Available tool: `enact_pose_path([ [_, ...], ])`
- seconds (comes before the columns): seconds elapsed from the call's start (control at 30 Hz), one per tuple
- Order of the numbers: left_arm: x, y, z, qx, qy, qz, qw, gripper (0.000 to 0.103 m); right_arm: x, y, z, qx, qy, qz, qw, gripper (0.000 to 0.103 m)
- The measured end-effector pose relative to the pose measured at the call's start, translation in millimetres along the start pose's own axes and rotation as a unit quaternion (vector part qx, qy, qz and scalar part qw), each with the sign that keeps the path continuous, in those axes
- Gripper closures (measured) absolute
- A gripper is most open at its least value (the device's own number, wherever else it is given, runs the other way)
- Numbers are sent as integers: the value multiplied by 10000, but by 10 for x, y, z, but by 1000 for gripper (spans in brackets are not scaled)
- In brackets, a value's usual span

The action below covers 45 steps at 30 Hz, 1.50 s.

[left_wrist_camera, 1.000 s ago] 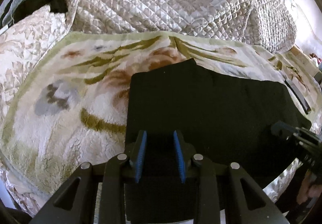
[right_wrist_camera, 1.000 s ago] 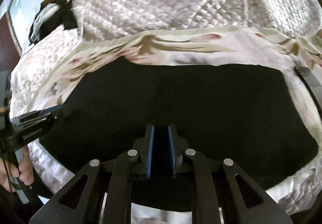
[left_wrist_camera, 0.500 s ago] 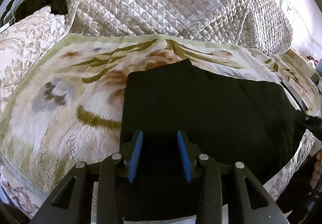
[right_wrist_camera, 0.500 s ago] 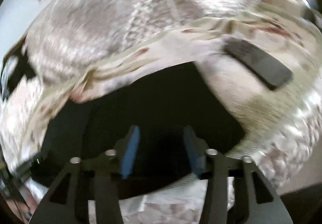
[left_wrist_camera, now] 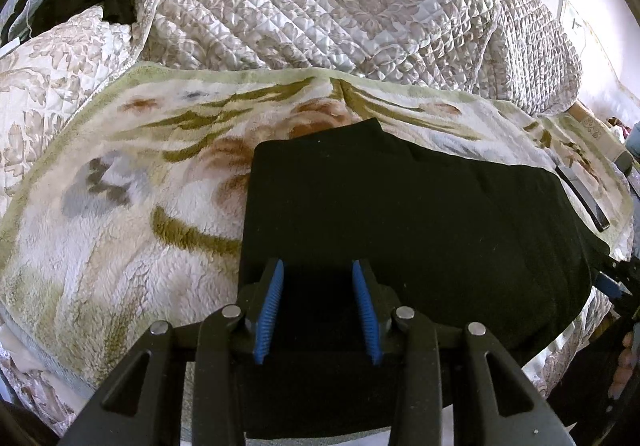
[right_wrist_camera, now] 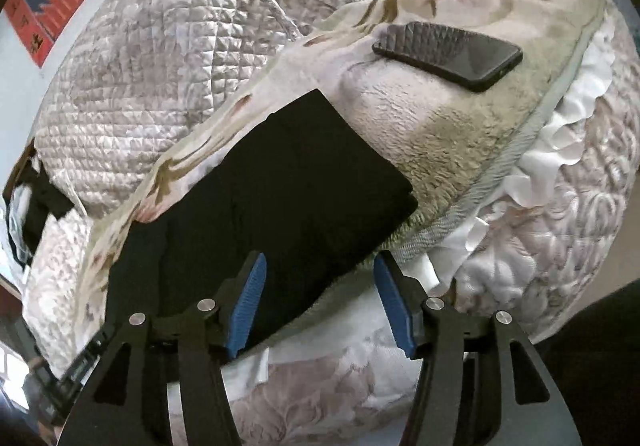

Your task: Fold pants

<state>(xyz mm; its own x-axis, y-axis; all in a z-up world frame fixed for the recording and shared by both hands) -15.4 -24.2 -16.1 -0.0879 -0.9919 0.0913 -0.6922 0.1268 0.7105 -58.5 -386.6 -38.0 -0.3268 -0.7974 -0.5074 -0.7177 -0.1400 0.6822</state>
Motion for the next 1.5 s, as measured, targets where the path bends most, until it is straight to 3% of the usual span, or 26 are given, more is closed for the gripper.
enact_pose_path([
  [0.23, -6, 1, 3, 2, 5, 3, 10000, 64, 41, -108, -127, 32, -343, -135, 9993, 46],
  [0.37, 11, -2, 0, 11, 23, 10, 10000, 64, -91, 49, -182, 410, -126, -305, 9986, 46],
  [0.47, -1, -2, 2, 16, 25, 9, 10000, 64, -129, -59, -261, 297, -95, -279, 9991, 46],
  [0.53, -9, -1, 3, 8, 23, 17, 10000, 64, -93, -256, -329, 23, -278, -250, 9993, 51],
  [0.6, -12, 1, 2, 5, 26, 26, 10000, 64, -61, -347, -378, -19, -328, -155, 9993, 68],
  [0.67, -15, 11, -2, 11, 45, 37, 10000, 64, -98, -325, -406, 5, -271, -192, 9994, 77],
  [0.8, -112, 75, -73, 95, 309, 0, 9995, 64, -339, -115, -517, 210, 41, -446, 9988, 79],
  [0.93, -315, 152, -140, 241, 624, -159, 9976, 64, -839, 98, -583, 330, 549, -940, 9935, 80],
  [1.17, -728, 251, -105, 296, 1077, -459, 9927, 64, -1999, 199, -208, 83, 1918, -1823, 9643, 80],
  [1.33, -985, 350, -21, 332, 1365, -649, 9880, 64, -2615, -176, 555, -755, 2847, -2199, 9300, 80],
  [1.43, -1124, 383, 26, 321, 1531, -726, 9850, 64, -2756, -524, 1088, -1409, 3322, -2117, 9083, 80],
  [1.5, -1186, 392, 53, 312, 1617, -735, 9836, 64, -2719, -683, 1300, -1538, 3537, -1949, 9018, 80],
])
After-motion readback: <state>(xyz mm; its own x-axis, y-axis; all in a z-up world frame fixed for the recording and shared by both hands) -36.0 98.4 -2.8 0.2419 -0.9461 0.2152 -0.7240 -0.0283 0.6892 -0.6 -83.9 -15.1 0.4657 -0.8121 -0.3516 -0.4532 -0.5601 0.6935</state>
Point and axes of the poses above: each gripper's, at about its wrist camera, not at the fingertips, and y roughly against the way its jaws point, x to its right, z to its underside, the point moved 4 cm from there along -y, roughly the way its jaws point, and after that the axes turned 2 degrees about -y, right-handed, at the moved point
